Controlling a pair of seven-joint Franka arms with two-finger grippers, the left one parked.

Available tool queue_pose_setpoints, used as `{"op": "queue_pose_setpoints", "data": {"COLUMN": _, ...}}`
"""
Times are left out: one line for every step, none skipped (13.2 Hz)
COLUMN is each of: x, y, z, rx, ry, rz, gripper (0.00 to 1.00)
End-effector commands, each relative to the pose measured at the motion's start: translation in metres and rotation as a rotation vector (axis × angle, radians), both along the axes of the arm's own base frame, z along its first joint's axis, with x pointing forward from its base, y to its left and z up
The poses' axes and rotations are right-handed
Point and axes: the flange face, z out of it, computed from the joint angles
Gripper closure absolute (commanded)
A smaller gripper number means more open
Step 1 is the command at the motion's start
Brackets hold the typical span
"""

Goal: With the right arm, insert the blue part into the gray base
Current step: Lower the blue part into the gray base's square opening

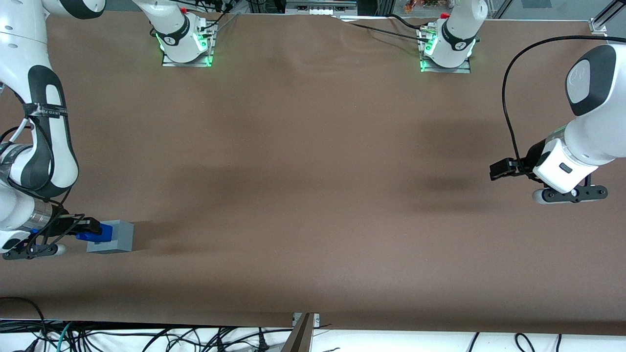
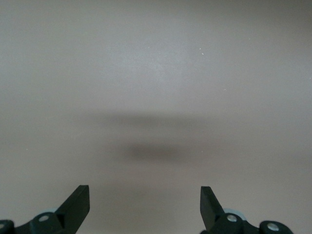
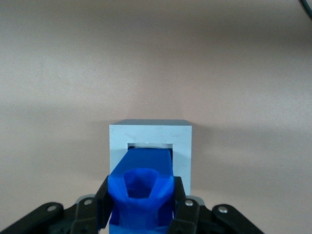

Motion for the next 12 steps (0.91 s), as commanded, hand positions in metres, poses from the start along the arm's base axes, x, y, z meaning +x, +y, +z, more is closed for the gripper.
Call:
{"op": "queue_pose_setpoints", "data": {"x": -0.0097, "y": -0.0152, "z": -0.0633, "rx": 0.019, "ry": 0.076, "rz": 0.0, "gripper": 0.69}}
{"op": "queue_pose_setpoints", "data": {"x": -0.0097, "y": -0.0153, "z": -0.0633, "rx": 0.018, "ry": 0.076, "rz": 0.001, "gripper": 0.69}}
{"op": "queue_pose_setpoints", "data": {"x": -0.0103, "y": -0.016, "z": -0.0657, "rx": 0.019, "ry": 0.081, "rz": -0.002, "gripper": 0.69}}
{"op": "queue_pose_setpoints", "data": {"x": -0.01, "y": -0.0152, "z": -0.0656, "rx": 0.02, "ry": 0.079, "rz": -0.003, "gripper": 0.69}}
{"op": "queue_pose_setpoints", "data": {"x": -0.0101, "y": -0.016, "z": -0.0656, "rx": 0.019, "ry": 0.08, "rz": -0.004, "gripper": 0.69}}
{"op": "queue_pose_setpoints", "data": {"x": -0.0102, "y": -0.016, "z": -0.0667, "rx": 0.019, "ry": 0.081, "rz": -0.002, "gripper": 0.69}}
{"op": "queue_pose_setpoints", "data": {"x": -0.0101, "y": -0.0151, "z": -0.0657, "rx": 0.02, "ry": 0.081, "rz": -0.001, "gripper": 0.69}}
{"op": "queue_pose_setpoints", "data": {"x": -0.0101, "y": -0.016, "z": -0.0656, "rx": 0.019, "ry": 0.079, "rz": -0.002, "gripper": 0.69}}
{"op": "queue_pose_setpoints", "data": {"x": -0.0096, "y": -0.0162, "z": -0.0644, "rx": 0.019, "ry": 0.078, "rz": -0.004, "gripper": 0.69}}
{"op": "queue_pose_setpoints", "data": {"x": -0.0089, "y": -0.0142, "z": -0.0616, "rx": 0.019, "ry": 0.076, "rz": -0.001, "gripper": 0.69}}
{"op": "queue_pose_setpoints", "data": {"x": -0.0088, "y": -0.0164, "z": -0.0594, "rx": 0.017, "ry": 0.075, "rz": -0.003, "gripper": 0.69}}
{"op": "queue_pose_setpoints", "data": {"x": -0.0084, "y": -0.0153, "z": -0.0578, "rx": 0.017, "ry": 0.075, "rz": -0.001, "gripper": 0.69}}
